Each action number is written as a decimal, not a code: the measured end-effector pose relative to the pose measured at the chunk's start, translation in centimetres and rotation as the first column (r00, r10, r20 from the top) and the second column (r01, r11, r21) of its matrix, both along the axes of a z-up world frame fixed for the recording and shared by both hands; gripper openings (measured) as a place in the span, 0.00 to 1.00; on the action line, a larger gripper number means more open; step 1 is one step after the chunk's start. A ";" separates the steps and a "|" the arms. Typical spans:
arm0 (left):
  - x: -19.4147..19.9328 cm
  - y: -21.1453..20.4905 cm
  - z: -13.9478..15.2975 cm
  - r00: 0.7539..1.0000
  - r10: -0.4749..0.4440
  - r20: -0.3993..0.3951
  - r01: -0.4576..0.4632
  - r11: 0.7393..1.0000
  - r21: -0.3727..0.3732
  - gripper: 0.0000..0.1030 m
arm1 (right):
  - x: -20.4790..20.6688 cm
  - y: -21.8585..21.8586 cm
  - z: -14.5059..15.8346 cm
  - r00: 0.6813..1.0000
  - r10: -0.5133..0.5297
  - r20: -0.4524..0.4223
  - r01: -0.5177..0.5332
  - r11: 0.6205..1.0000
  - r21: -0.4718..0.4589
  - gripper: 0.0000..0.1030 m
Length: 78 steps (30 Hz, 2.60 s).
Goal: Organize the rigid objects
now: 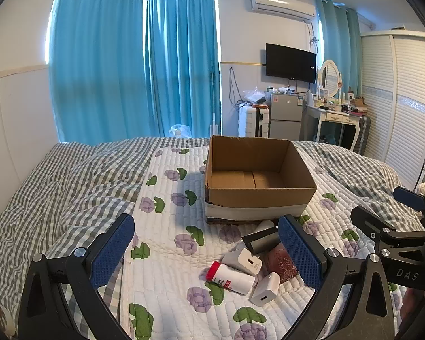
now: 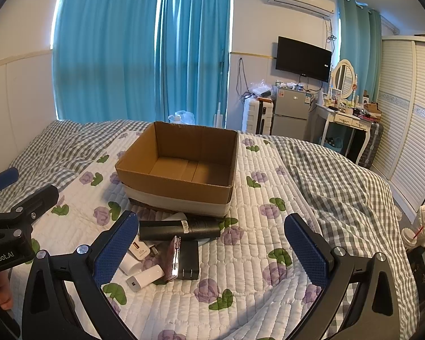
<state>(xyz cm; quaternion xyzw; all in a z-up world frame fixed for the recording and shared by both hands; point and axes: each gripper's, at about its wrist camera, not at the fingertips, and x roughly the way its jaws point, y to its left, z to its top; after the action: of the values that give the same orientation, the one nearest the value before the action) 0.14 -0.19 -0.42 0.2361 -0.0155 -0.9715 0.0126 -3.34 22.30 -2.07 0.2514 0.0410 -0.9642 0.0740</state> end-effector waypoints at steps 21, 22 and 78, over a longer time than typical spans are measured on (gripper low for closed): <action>-0.1 -0.2 0.1 1.000 0.001 0.002 -0.001 1.000 0.003 1.00 | 0.0 0.1 0.0 1.000 0.001 0.005 -0.001 1.000 0.003 1.00; -0.1 -0.2 0.1 1.000 0.002 0.002 -0.002 1.000 0.003 1.00 | 0.0 0.1 0.0 1.000 0.002 0.005 -0.002 1.000 0.003 1.00; -4.2 6.0 -10.3 0.894 -0.232 0.383 0.242 0.970 0.024 0.22 | -5.8 3.0 -8.4 0.937 -0.065 0.343 0.061 0.998 0.023 1.00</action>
<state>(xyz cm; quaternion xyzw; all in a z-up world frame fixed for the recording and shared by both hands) -4.09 5.78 -10.77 0.4174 -0.0581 -0.9006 -0.1061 -9.19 25.34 -10.45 0.4174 0.0251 -0.9071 0.0475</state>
